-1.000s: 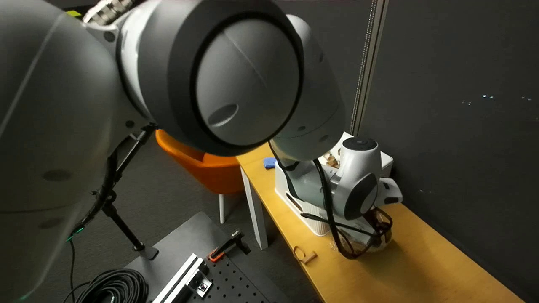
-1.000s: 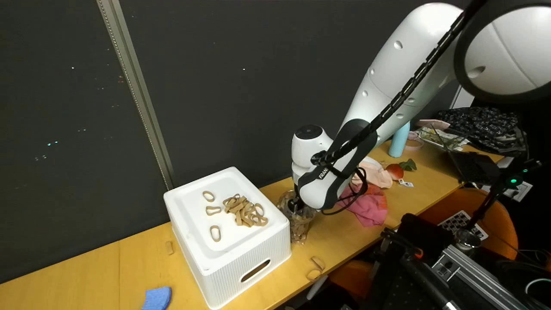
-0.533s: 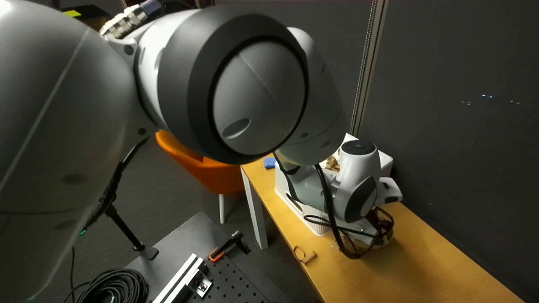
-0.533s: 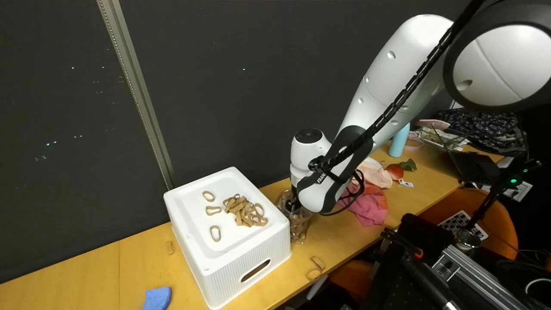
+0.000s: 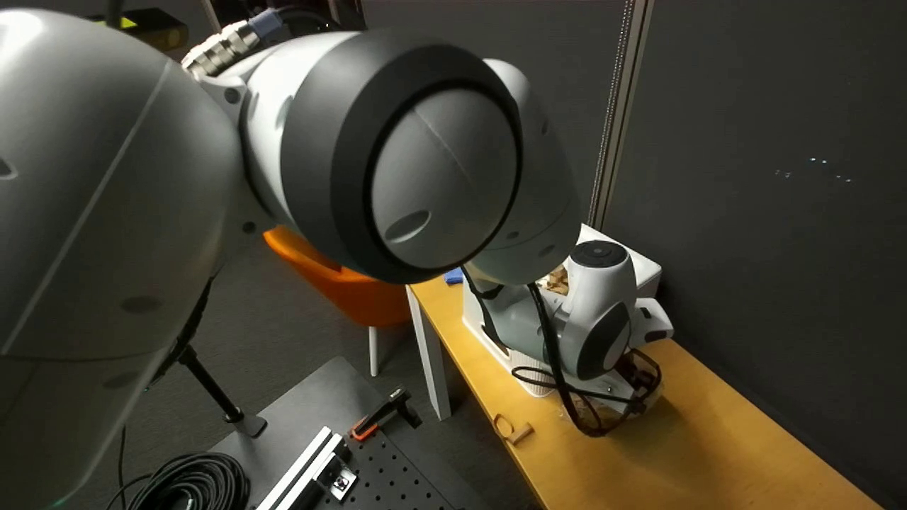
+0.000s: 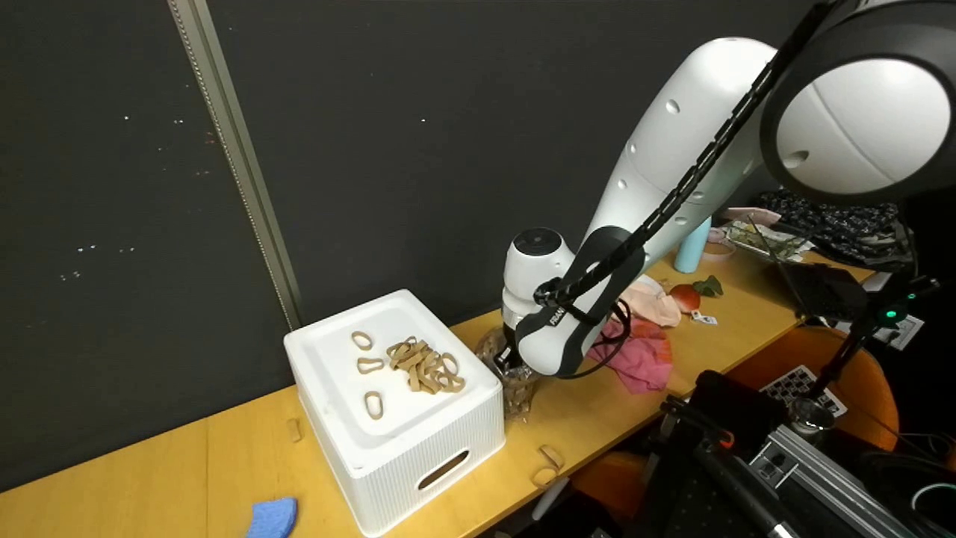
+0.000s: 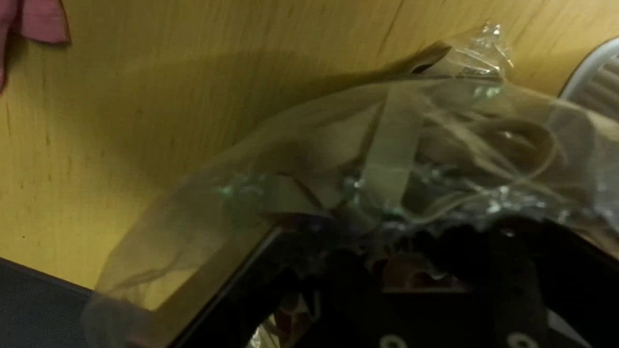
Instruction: Pick up rubber bands from the clear rubber band bag and put them on the white basket two times
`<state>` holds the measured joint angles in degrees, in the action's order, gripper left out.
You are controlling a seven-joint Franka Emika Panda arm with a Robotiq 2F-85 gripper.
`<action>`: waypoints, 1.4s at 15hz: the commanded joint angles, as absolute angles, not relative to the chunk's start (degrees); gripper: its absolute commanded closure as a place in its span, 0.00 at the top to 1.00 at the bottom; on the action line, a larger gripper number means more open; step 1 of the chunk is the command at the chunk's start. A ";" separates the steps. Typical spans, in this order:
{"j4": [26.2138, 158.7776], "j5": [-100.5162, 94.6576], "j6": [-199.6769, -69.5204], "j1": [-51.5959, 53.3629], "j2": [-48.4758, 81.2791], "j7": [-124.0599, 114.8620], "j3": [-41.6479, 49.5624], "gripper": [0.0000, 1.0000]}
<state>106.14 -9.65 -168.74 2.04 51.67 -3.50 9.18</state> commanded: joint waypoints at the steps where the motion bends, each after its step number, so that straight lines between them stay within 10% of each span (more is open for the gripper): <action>1: 104.61 -8.83 -170.64 1.37 53.57 -1.77 8.51 0.14; 4: 104.87 -8.67 -170.19 1.15 53.15 -1.70 8.41 0.00; 21: 112.90 -9.30 -156.69 5.04 38.86 -7.74 11.12 0.03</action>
